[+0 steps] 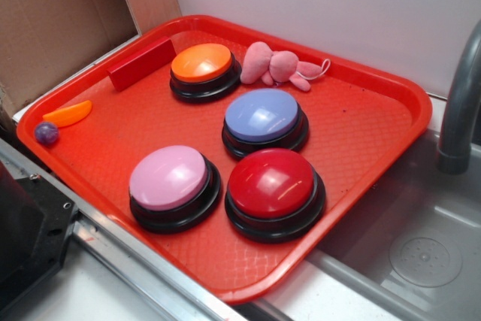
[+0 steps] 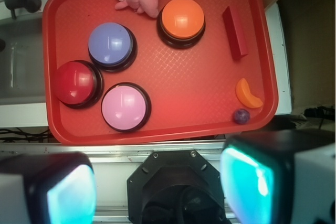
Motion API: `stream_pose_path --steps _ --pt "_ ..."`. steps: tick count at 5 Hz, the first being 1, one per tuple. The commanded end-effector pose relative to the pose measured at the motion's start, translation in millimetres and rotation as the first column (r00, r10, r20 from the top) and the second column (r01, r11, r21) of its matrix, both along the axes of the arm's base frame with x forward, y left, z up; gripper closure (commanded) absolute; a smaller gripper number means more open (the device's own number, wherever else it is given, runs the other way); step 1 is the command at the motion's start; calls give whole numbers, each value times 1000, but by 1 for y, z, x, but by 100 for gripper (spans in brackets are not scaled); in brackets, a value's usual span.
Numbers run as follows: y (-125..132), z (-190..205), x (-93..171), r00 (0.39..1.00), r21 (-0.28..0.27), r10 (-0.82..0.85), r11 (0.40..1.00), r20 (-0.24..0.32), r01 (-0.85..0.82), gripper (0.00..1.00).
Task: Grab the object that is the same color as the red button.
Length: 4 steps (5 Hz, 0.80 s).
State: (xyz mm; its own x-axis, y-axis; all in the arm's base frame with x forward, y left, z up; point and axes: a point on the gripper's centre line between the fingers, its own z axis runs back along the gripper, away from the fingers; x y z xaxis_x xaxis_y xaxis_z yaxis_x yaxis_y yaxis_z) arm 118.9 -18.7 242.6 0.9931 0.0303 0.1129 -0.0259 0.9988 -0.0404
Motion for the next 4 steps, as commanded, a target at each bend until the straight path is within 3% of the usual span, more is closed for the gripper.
stream_pose_path --steps 1,3,4 --pt "0 0 0 1000 0 0 1000 0 0 0" --pt "8 -33 46 988 57 -107 993 114 101 0" --pt "25 -61 73 978 87 -130 989 163 117 0"
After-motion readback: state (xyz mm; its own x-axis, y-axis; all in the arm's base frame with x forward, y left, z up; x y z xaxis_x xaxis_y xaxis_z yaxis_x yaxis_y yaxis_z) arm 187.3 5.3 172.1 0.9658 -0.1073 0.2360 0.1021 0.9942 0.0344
